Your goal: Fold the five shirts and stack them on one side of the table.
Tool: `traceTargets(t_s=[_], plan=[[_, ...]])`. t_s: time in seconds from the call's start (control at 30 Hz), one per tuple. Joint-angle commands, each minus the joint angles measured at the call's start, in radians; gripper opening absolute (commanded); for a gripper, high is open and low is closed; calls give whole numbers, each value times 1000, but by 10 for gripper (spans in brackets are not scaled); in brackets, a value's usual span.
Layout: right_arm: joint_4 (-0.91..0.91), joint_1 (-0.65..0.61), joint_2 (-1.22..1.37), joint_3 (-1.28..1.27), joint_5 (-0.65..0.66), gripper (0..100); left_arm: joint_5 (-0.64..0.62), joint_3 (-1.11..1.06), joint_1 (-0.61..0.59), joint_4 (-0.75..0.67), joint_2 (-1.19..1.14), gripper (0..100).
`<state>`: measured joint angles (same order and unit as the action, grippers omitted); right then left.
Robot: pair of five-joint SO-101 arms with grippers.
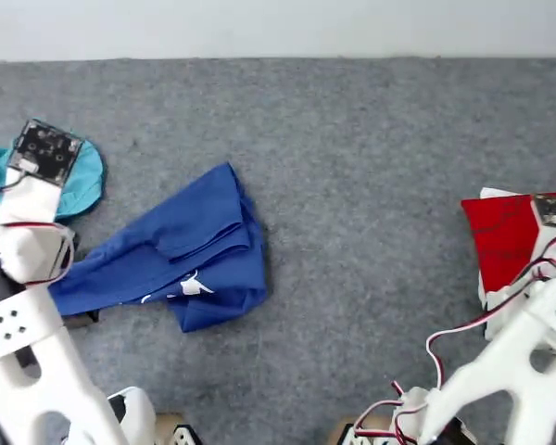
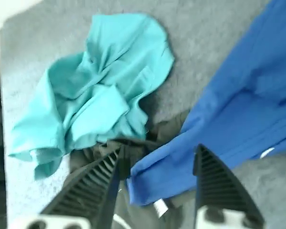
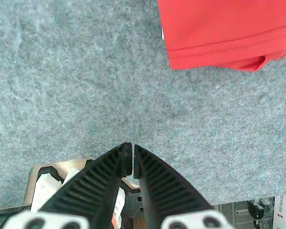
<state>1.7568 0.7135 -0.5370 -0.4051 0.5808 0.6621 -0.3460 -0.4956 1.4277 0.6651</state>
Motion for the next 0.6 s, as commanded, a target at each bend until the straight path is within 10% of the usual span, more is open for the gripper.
traceTargets(t_s=[0.0, 0.57], plan=[[38, -10, -27, 5, -12, 9, -100, 96, 101, 21, -12, 223], [38, -10, -31, -101, -9, 9, -318, 529, 589, 103, -778, 223]])
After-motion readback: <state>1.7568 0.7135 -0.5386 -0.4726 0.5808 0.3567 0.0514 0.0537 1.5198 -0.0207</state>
